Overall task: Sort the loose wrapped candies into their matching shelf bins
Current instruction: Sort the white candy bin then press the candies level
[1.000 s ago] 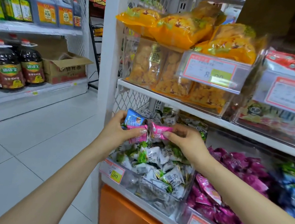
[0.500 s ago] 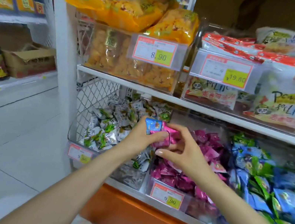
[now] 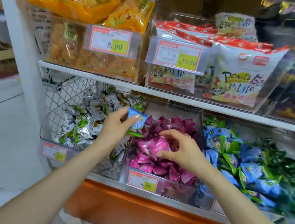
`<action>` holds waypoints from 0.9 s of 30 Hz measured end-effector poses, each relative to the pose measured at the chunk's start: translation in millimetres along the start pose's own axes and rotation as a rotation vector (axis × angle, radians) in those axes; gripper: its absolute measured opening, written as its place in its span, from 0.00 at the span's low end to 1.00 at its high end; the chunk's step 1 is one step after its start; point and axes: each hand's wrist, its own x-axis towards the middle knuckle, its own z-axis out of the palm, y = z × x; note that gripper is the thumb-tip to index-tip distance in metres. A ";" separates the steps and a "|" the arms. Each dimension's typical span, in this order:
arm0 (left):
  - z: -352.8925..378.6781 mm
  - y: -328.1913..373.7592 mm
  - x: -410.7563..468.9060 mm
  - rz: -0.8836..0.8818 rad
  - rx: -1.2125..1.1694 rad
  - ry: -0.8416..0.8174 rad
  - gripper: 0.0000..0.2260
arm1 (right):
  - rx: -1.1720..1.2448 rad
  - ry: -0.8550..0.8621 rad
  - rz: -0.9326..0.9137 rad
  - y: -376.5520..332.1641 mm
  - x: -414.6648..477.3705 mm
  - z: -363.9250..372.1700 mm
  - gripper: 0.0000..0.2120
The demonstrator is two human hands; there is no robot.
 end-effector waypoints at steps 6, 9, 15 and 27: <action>43.6 11.6 -14.5 0.048 0.014 -0.143 0.03 | 0.526 0.035 0.076 -2.7 -12.9 -13.1 0.19; 64.8 14.8 -19.4 0.005 -0.058 -0.200 0.03 | 0.575 0.158 0.135 2.4 -19.4 -23.4 0.09; 47.0 5.1 -8.4 0.087 0.105 -0.141 0.07 | 0.037 0.609 0.311 58.0 -38.0 -83.6 0.10; 8.3 -7.8 -7.5 0.083 0.155 -0.028 0.06 | -0.413 0.637 0.305 64.1 -41.5 -83.2 0.15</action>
